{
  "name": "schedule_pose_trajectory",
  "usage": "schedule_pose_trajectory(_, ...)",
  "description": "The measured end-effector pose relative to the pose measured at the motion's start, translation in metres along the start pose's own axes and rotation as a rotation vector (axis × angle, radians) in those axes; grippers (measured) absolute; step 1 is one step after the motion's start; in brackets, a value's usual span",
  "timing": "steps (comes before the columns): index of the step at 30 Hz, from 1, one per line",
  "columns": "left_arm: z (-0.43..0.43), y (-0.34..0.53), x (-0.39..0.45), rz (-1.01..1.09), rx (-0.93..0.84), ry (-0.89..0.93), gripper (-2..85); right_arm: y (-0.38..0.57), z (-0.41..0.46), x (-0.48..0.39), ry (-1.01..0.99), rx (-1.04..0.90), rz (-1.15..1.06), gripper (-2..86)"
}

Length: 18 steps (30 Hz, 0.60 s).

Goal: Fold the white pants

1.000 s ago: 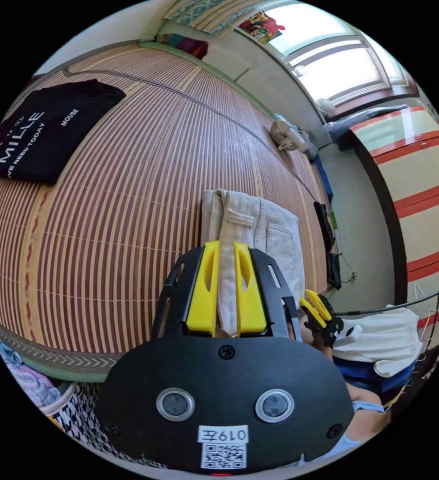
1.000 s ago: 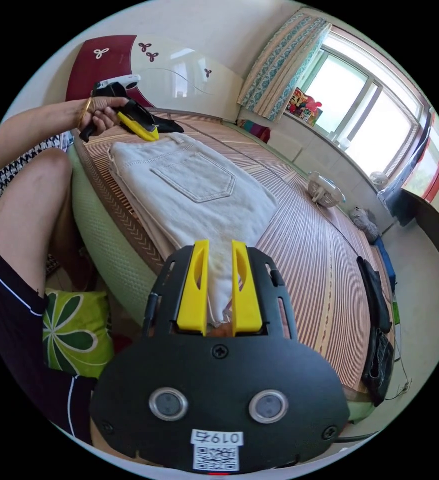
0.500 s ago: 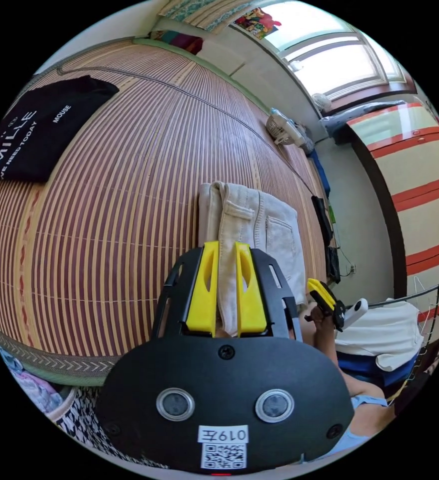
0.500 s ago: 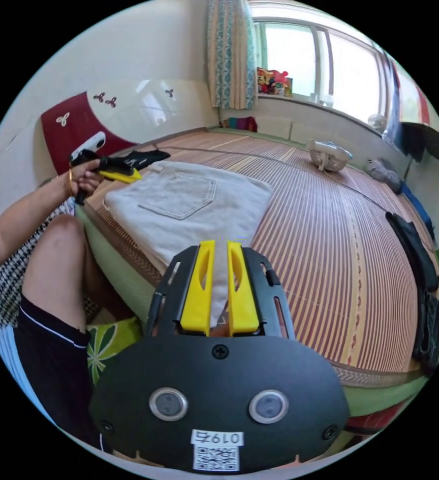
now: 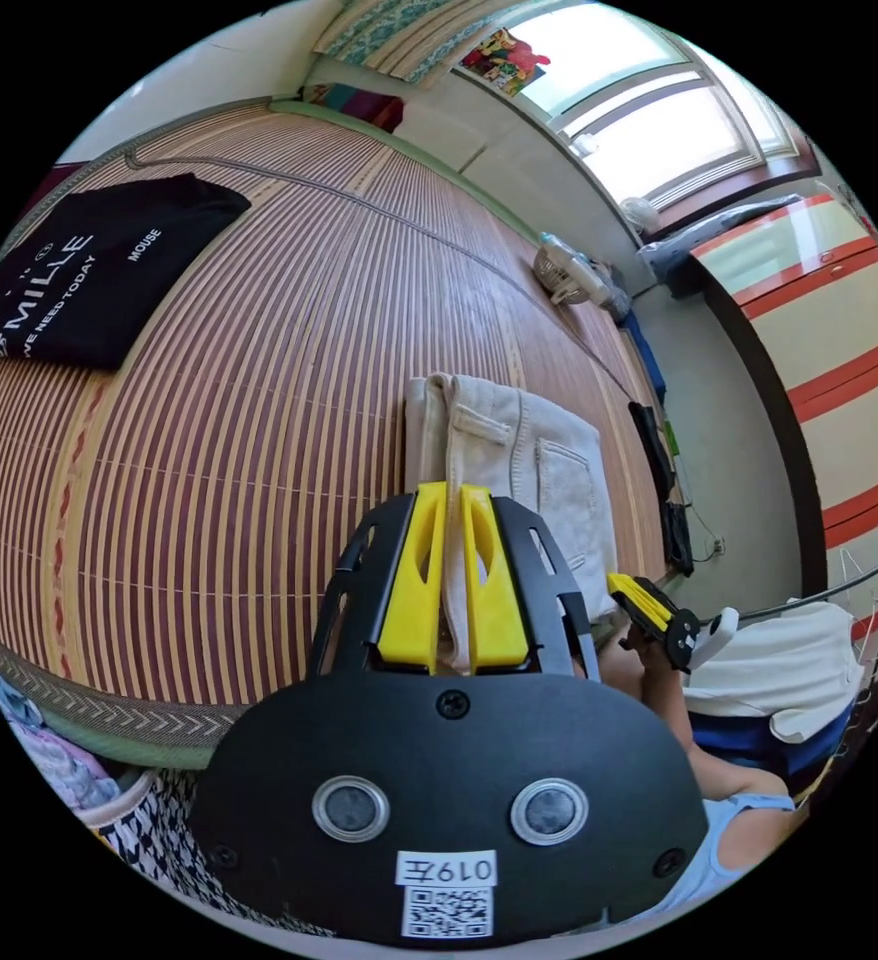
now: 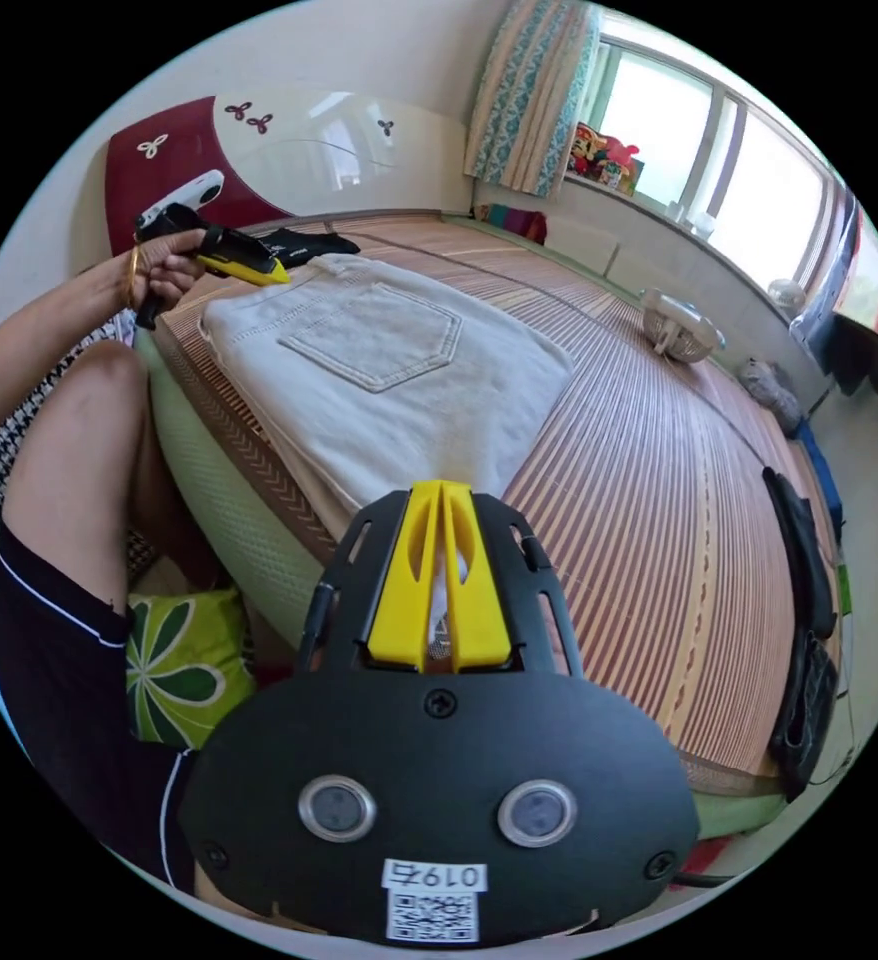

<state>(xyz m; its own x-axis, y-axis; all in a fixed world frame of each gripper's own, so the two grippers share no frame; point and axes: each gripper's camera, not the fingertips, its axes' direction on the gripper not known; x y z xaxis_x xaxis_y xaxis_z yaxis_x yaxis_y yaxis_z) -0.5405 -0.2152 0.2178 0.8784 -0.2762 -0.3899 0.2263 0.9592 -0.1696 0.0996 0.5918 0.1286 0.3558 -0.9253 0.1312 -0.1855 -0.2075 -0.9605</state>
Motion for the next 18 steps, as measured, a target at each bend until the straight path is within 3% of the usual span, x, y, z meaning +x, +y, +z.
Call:
schedule_pose_trajectory(7, -0.024, 0.054, 0.007, 0.056, -0.05, -0.032, 7.2, -0.002, -0.084, -0.074, 0.2, 0.127, -0.186, 9.0)
schedule_pose_trajectory(11, -0.012, 0.07, 0.002, 0.017, -0.066, 0.014, 8.0, -0.006, -0.086, -0.144, 0.349, 0.031, -0.399, 10.8)
schedule_pose_trajectory(14, -0.005, 0.075, -0.004, -0.02, -0.061, -0.019, 7.2, -0.022, -0.081, -0.167, 0.465, -0.015, -0.436, 10.4)
schedule_pose_trajectory(18, -0.008, 0.08, -0.011, -0.047, -0.044, -0.002, 5.4, -0.039, -0.087, -0.177, 0.441, -0.055, -0.439, 9.9)
